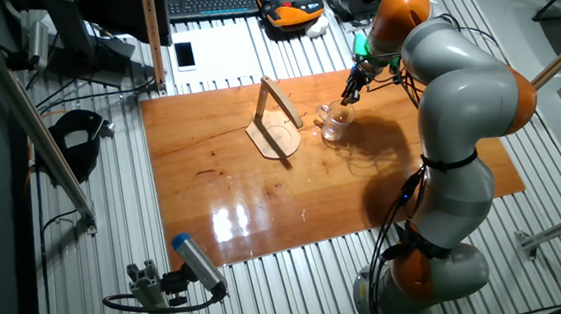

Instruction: Put the cup on the cup rack

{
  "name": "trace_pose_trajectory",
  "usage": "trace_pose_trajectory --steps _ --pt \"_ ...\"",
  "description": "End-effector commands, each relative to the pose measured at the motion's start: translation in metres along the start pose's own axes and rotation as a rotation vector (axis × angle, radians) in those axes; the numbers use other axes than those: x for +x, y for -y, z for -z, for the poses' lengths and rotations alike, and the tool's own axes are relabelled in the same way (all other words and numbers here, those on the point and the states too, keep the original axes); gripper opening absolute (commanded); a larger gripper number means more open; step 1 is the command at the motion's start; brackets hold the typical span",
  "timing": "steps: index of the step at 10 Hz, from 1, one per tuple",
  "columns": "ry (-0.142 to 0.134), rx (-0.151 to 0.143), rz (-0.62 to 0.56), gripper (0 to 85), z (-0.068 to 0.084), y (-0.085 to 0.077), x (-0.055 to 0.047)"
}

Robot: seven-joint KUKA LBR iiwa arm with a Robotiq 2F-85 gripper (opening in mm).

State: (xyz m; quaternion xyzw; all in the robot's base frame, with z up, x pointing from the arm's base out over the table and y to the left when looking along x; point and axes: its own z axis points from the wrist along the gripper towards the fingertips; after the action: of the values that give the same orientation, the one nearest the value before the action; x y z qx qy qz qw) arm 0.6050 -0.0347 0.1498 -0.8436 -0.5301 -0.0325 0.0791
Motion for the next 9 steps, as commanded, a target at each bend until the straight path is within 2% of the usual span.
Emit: trace_pose_trajectory --steps 1,4,7,9 --pt "0.003 -0.001 -0.002 34.0 0.0007 0.0004 -0.0002" --pt "0.012 -0.004 -0.008 34.0 0.0002 0.0005 -0.0001" --pt "0.033 -0.013 -0.012 34.0 -0.0028 0.0018 0.0031" --pt "0.035 -0.01 -0.011 34.0 -0.0021 0.0024 0.003"
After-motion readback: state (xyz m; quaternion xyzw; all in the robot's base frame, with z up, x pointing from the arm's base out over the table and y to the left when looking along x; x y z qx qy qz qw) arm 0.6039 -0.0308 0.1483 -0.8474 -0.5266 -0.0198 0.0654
